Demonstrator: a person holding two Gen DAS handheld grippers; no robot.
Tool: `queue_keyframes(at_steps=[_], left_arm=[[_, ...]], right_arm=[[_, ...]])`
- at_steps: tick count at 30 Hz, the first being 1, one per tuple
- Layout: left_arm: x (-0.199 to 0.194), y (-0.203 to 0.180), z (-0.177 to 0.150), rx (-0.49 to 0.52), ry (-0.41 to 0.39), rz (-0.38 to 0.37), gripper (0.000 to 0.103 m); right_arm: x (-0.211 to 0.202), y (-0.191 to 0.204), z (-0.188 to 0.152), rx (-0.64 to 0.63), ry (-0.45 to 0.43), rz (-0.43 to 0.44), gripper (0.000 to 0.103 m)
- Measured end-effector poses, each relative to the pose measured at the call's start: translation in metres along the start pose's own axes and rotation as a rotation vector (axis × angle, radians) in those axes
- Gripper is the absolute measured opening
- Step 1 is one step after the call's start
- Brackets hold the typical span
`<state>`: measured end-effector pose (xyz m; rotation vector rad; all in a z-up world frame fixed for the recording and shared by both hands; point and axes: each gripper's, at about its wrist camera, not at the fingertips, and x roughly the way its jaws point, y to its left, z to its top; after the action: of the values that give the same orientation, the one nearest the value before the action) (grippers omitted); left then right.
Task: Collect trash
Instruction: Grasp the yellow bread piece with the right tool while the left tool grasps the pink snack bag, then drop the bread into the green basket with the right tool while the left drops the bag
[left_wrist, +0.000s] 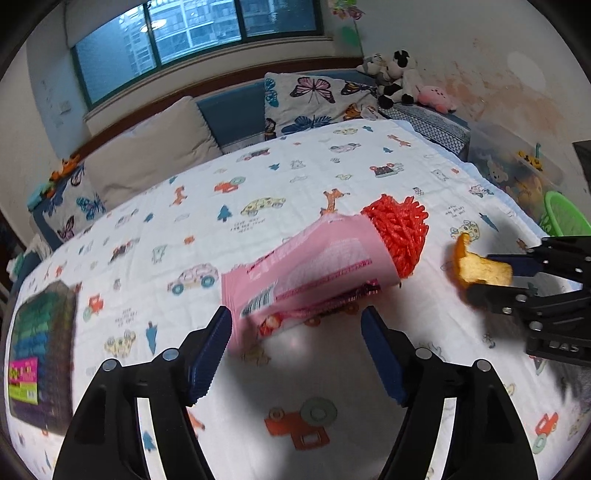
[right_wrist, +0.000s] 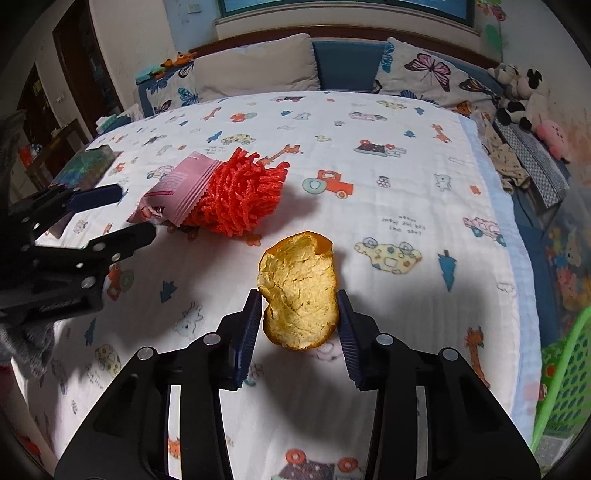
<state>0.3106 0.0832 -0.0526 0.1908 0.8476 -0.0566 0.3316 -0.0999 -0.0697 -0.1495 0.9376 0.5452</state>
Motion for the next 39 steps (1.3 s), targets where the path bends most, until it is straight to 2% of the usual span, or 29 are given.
queue_keyframes(at_steps=[5, 7, 11, 16, 18, 24, 30, 36, 39], left_arm=[[0.010, -0.005, 0.007, 0.048, -0.004, 0.001, 0.070], [0.013, -0.006, 0.009, 0.056, -0.005, -0.013, 0.066], [0.019, -0.007, 0.012, 0.075, -0.006, -0.026, 0.053], [0.018, -0.002, 0.012, 0.054, -0.016, -0.080, 0.041], [0.017, 0.002, 0.012, 0.039, -0.015, -0.100, 0.034], [0.005, 0.013, 0.009, -0.034, -0.023, -0.138, 0.023], [-0.022, 0.015, 0.004, -0.085, -0.030, -0.153, 0.018], [-0.051, 0.002, -0.003, -0.079, -0.044, -0.167, 0.018], [-0.066, -0.009, -0.005, -0.081, -0.053, -0.199, 0.018]], right_arm=[[-0.011, -0.004, -0.005, 0.008, -0.011, 0.004, 0.041], [-0.016, -0.005, -0.006, 0.016, -0.016, 0.012, 0.041], [-0.021, -0.007, -0.009, 0.024, -0.023, 0.019, 0.041], [-0.027, -0.008, -0.015, 0.030, -0.029, 0.019, 0.041], [-0.029, -0.010, -0.017, 0.038, -0.032, 0.018, 0.041], [-0.038, -0.012, -0.020, 0.057, -0.048, 0.020, 0.041], [-0.054, -0.014, -0.030, 0.077, -0.072, 0.027, 0.041], [-0.078, -0.022, -0.046, 0.099, -0.100, 0.019, 0.041], [-0.093, -0.030, -0.055, 0.116, -0.116, 0.005, 0.041]])
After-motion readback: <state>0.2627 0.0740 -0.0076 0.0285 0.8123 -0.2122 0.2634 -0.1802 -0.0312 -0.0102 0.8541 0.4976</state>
